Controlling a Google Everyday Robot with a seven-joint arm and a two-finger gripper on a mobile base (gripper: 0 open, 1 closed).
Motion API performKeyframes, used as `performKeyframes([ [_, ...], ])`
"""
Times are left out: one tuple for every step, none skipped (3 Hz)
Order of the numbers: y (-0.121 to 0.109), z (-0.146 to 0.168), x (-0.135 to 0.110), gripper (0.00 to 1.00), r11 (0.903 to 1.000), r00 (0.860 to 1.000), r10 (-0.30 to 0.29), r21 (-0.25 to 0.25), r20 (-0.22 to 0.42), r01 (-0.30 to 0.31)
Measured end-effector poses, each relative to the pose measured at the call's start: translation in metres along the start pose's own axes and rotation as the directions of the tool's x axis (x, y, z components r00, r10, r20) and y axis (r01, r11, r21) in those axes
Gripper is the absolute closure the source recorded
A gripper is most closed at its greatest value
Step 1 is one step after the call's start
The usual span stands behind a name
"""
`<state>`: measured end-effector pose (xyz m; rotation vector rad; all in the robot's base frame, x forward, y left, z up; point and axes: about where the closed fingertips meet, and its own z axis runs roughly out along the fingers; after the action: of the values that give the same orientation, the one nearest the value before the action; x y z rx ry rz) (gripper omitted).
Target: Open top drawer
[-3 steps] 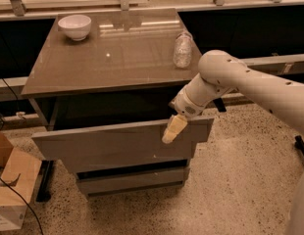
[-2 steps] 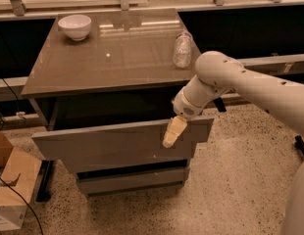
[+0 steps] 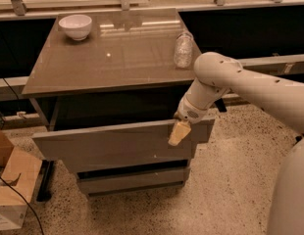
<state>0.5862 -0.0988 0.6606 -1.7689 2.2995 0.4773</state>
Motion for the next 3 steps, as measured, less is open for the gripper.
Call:
performKeyframes([
  [0.009,-0.001,0.006,0.66,0.9999,1.0,0.004,-0.017,-0.026,-0.004],
  [0.023,-0.007,0.008,0.89,1.0,1.0,-0.003,-0.009,-0.029,0.003],
  [0.023,-0.007,0.008,0.85,1.0,1.0,-0.003,-0.009,-0.029,0.003],
])
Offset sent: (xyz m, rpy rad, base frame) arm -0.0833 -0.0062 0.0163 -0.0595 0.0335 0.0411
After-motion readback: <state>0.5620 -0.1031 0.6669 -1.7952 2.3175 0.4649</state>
